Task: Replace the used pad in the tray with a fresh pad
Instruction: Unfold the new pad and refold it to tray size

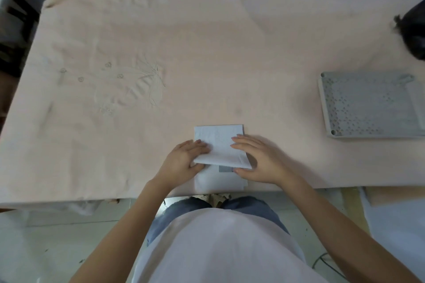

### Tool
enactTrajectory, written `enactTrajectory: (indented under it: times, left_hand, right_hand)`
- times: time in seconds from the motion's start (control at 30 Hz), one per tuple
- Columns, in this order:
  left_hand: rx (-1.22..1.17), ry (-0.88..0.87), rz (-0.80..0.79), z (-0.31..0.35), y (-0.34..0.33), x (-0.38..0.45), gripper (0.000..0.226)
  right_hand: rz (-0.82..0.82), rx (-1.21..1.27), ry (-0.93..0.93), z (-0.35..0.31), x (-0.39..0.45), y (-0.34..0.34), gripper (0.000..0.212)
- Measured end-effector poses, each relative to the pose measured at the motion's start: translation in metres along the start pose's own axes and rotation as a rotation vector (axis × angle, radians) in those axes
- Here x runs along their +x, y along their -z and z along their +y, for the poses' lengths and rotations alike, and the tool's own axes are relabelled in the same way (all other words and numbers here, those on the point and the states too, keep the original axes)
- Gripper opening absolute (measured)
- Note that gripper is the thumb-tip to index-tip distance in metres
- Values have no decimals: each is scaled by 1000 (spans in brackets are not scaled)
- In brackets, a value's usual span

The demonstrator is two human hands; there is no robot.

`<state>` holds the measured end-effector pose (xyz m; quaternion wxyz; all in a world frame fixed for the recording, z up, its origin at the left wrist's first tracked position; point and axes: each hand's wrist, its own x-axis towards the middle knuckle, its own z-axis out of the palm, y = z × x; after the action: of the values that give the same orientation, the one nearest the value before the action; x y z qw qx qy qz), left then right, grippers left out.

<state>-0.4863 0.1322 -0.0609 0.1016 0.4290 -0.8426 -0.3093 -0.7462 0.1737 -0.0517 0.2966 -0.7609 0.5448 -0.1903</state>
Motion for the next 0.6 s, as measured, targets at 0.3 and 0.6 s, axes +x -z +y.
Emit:
enactTrajectory:
  times: [0.3, 0.6]
  left_hand:
    - [-600, 283, 161, 0, 33, 37, 24]
    - [-537, 458, 202, -30, 39, 102, 23]
  right_hand:
    - [309, 473, -372, 3, 40, 11, 26]
    - [352, 470, -525, 21, 105, 19, 10]
